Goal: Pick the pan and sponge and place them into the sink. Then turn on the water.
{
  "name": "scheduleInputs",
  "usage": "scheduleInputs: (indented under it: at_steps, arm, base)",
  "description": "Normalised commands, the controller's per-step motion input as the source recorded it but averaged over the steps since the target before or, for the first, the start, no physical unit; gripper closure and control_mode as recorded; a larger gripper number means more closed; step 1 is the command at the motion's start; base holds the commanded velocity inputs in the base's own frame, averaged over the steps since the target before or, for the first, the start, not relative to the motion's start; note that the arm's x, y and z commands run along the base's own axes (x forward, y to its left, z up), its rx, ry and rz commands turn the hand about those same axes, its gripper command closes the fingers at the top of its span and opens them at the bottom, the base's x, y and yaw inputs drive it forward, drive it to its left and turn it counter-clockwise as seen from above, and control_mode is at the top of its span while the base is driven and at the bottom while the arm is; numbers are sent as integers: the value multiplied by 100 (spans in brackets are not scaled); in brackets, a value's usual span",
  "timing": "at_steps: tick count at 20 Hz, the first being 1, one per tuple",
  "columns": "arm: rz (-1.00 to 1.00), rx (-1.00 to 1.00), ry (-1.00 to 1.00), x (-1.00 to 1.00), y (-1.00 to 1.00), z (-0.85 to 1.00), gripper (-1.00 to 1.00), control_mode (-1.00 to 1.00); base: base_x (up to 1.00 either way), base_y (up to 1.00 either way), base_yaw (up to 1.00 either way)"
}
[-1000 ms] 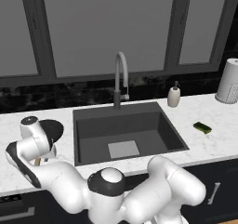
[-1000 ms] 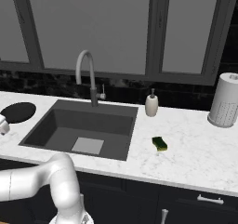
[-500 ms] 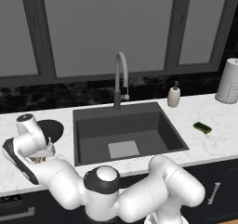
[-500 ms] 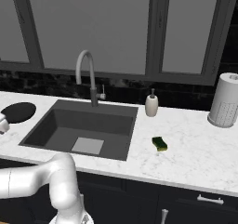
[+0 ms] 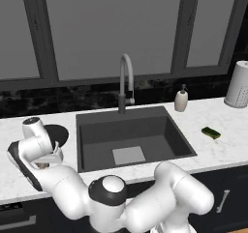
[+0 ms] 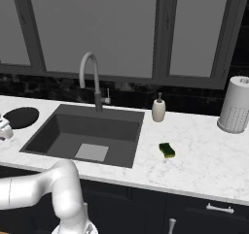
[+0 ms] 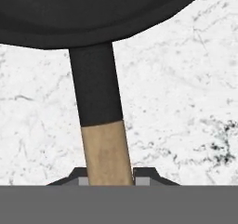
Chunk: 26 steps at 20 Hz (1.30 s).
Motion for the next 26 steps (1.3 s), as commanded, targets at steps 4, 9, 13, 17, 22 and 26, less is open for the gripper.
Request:
scheduleInputs:
  at_steps: [4, 9, 13, 17, 22, 26]
  arm:
    - [-11, 6, -6, -26, -45, 33, 100, -100]
    - [-14, 1, -1, -11, -37, 31, 100, -100]
    - [-17, 10, -8, -9, -95, 7, 100, -100]
    - [-22, 9, -1, 0, -82, 15, 100, -100]
    - [-33, 1, 0, 0, -51, 7, 100, -100]
    - [-42, 0, 0, 3, -34, 7, 100, -100]
  base:
    - [0, 0, 0]
    - [0, 0, 0]
    - [0, 0, 0]
    - [0, 0, 0]
    - [0, 0, 0]
    - [0, 0, 0]
